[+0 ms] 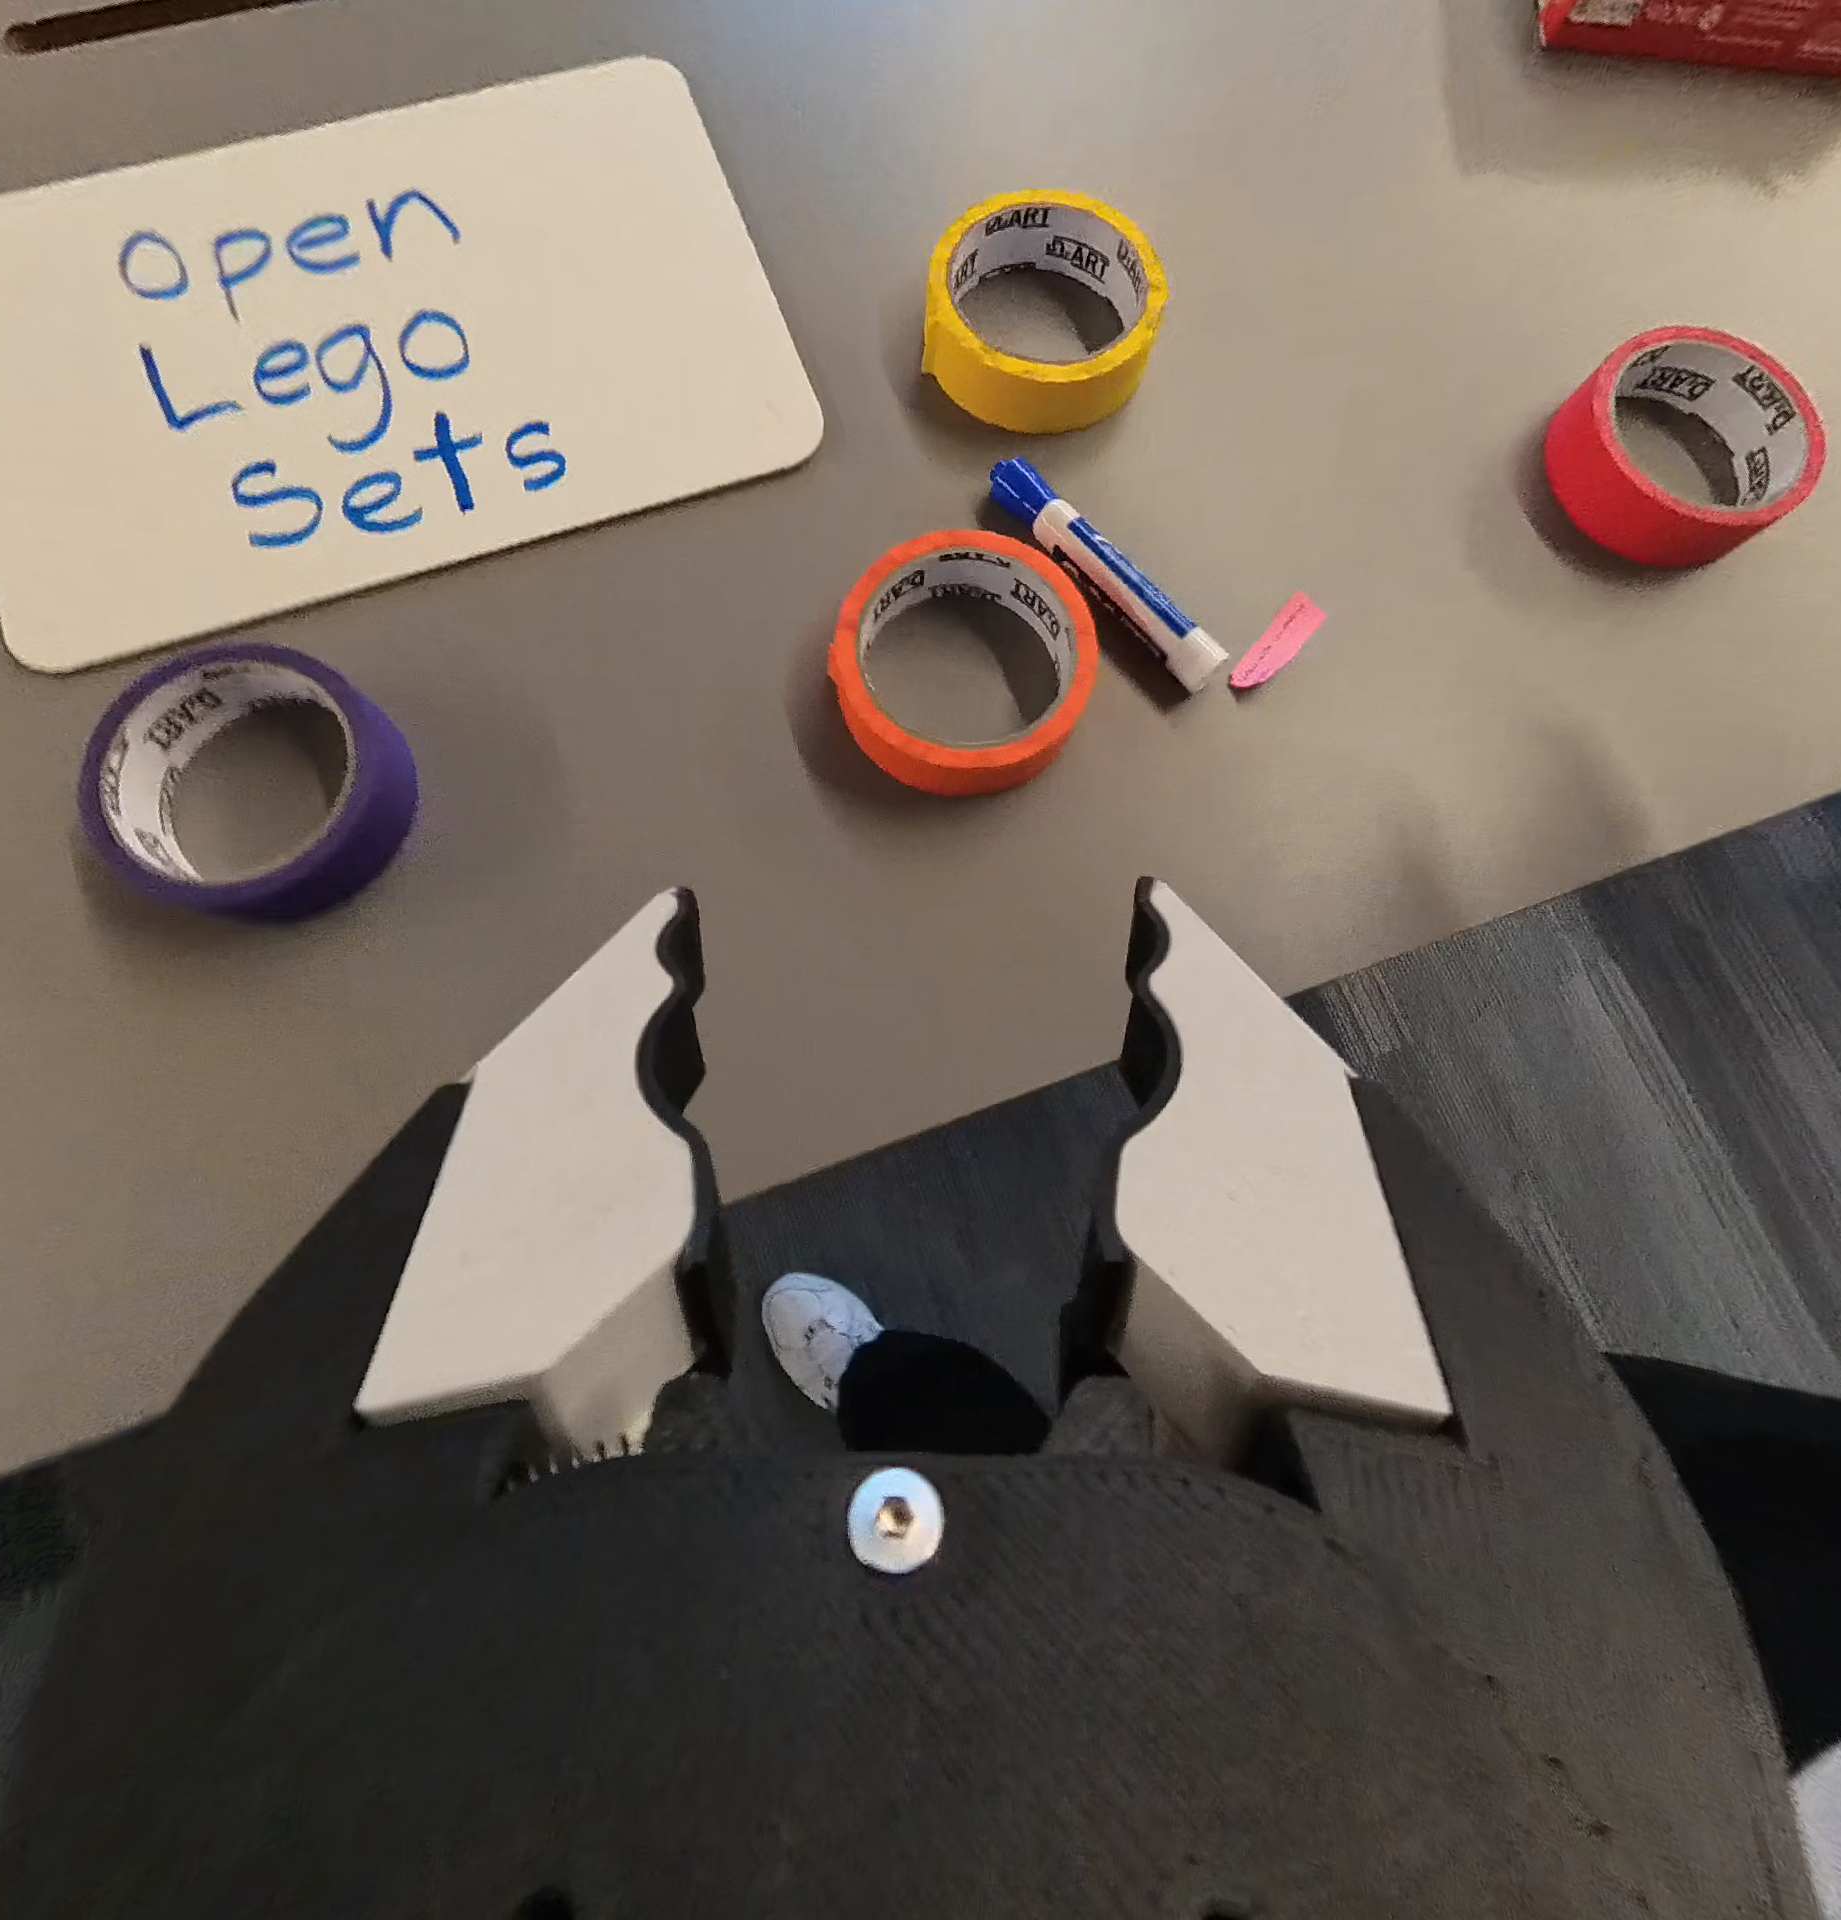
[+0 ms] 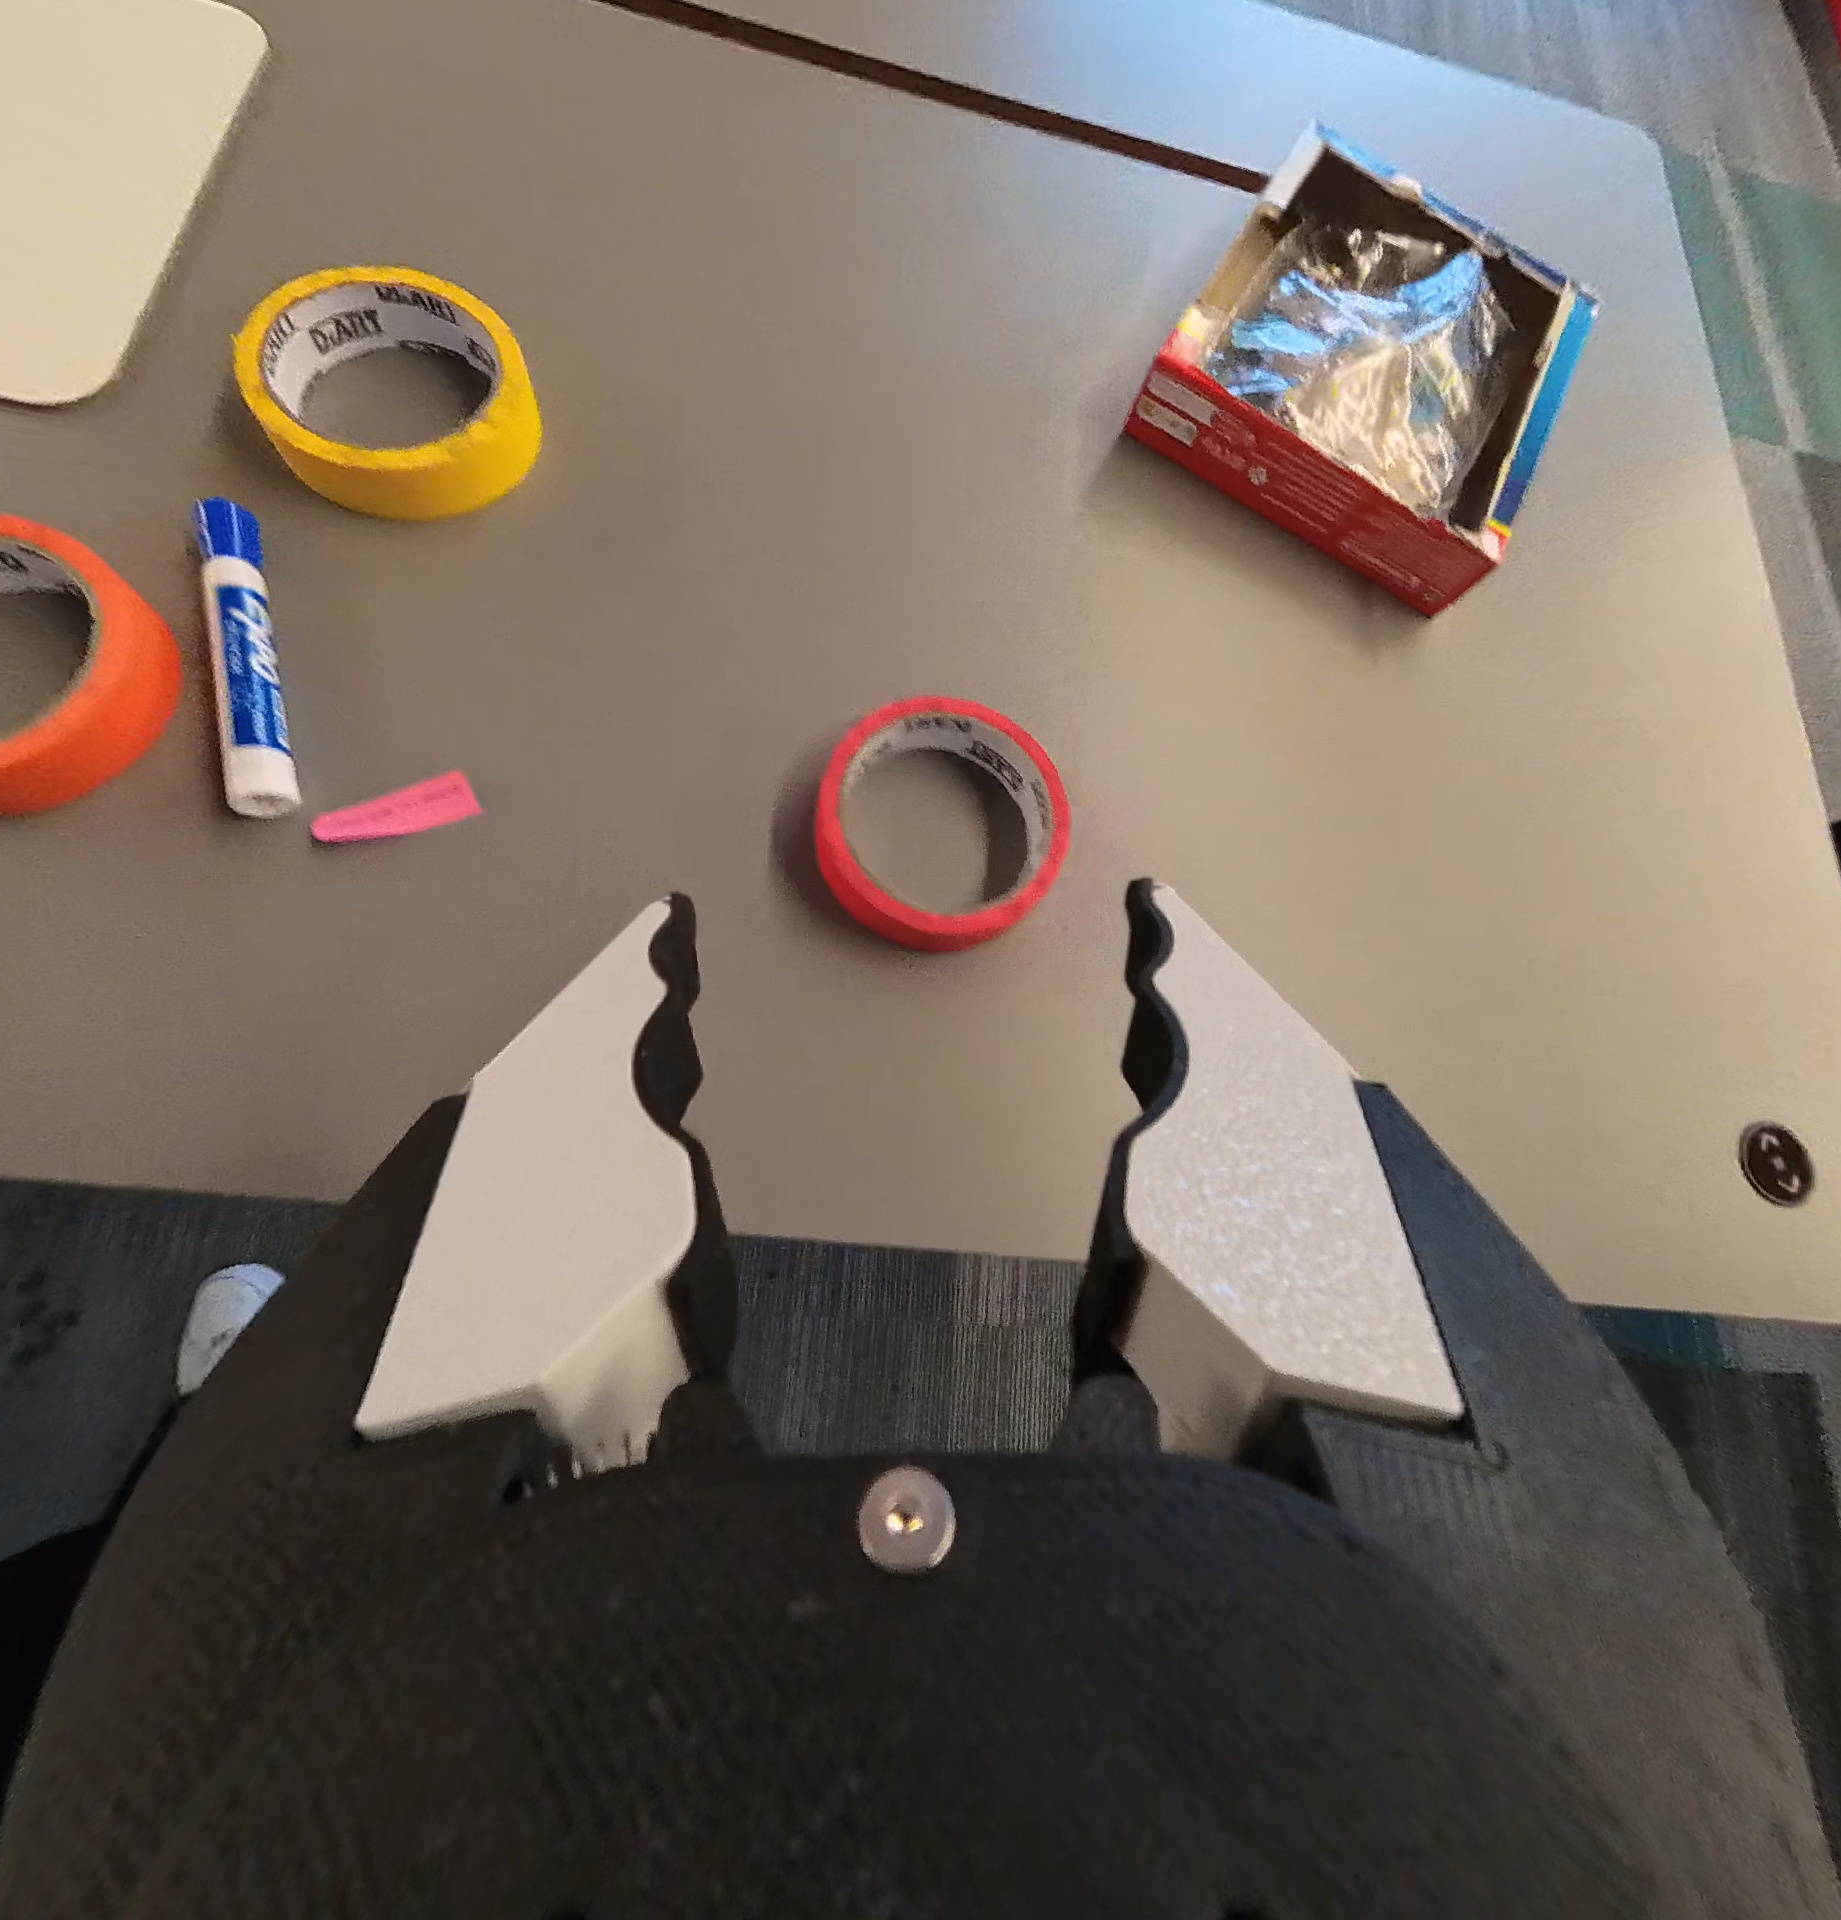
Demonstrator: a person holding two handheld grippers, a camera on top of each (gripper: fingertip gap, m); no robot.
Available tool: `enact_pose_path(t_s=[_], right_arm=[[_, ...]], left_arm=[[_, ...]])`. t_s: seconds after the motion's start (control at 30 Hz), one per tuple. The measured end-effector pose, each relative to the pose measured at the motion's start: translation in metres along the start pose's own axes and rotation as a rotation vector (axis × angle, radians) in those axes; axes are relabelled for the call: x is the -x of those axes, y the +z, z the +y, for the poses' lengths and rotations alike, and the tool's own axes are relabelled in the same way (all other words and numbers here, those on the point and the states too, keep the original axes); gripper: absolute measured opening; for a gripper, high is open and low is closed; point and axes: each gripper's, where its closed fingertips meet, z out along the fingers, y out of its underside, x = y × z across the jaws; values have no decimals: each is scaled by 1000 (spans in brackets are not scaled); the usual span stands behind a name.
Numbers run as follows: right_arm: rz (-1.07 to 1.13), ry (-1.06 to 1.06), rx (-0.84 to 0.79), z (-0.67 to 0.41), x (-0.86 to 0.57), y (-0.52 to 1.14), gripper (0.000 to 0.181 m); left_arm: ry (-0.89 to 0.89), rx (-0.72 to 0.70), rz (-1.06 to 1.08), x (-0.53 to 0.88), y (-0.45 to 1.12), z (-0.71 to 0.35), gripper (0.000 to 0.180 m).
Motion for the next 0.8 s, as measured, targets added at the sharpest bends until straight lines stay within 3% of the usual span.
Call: enact_pose_path(t_s=[0.37, 0.6, 0.8], right_arm=[[-230, -9, -17, 36, -20, -2, 75], [-382, 54, -28, 31, -5, -1, 66], [-413, 25, -27, 38, -13, 9, 56]], left_arm=[[-114, 23, -192, -19, -52, 29, 77], [-273, -43, -221, -7, -71, 32, 72], [-286, -42, -205, -2, -71, 38, 70]])
